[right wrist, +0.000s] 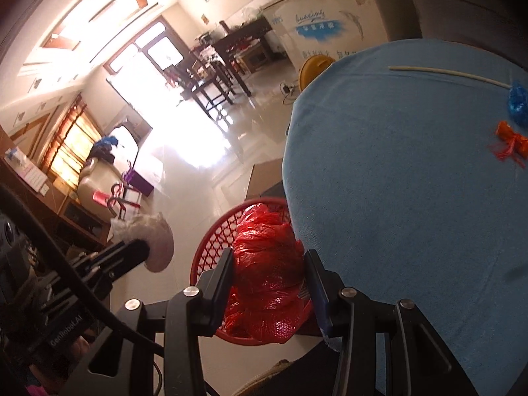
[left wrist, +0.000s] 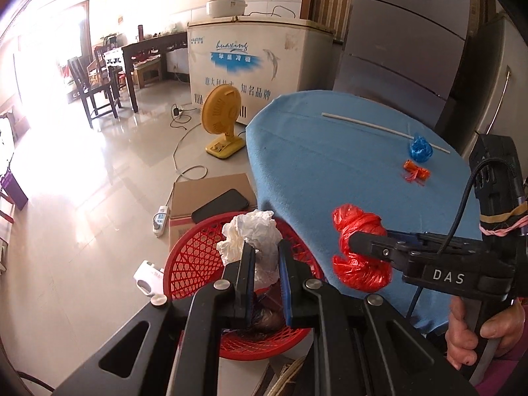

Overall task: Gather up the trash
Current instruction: 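Carry the tissue bag and red bag to the red basket and release both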

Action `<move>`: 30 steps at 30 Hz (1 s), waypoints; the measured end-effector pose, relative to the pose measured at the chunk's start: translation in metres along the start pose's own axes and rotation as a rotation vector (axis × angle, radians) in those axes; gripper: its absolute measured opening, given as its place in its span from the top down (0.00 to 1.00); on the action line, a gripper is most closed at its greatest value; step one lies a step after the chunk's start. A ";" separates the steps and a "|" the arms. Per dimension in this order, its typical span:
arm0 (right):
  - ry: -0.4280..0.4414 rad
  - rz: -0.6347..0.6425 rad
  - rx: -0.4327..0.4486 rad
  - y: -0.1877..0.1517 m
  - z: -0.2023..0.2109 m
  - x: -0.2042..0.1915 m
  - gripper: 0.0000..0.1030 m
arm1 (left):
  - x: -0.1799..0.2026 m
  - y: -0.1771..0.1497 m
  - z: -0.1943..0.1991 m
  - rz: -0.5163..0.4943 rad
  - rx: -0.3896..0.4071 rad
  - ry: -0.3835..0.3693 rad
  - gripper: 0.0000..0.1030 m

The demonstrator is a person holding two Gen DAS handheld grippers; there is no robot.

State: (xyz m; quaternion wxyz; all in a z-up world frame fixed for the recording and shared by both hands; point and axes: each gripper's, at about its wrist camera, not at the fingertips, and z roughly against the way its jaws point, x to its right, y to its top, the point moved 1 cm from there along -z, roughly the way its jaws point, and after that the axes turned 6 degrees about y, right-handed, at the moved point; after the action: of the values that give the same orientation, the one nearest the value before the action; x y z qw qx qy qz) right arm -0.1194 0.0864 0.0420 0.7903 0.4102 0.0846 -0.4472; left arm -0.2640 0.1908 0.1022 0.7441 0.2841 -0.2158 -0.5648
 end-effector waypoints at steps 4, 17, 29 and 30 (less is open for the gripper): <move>0.001 0.012 -0.003 0.002 -0.004 -0.004 0.55 | -0.005 -0.003 -0.007 0.005 -0.025 -0.008 0.86; 0.005 0.028 -0.042 0.008 -0.021 -0.007 0.54 | -0.006 -0.009 -0.022 0.001 -0.100 -0.013 0.86; 0.025 0.034 -0.052 0.008 -0.035 -0.009 0.53 | -0.018 -0.005 -0.018 0.035 -0.085 0.019 0.71; 0.028 0.035 -0.052 0.009 -0.034 -0.010 0.53 | -0.018 -0.004 -0.018 0.035 -0.084 0.018 0.71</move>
State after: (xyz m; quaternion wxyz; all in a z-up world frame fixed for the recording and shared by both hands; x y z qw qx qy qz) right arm -0.1108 0.1202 0.0300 0.8071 0.3971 0.1002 -0.4252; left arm -0.2606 0.2104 0.0859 0.7670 0.2538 -0.1901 -0.5578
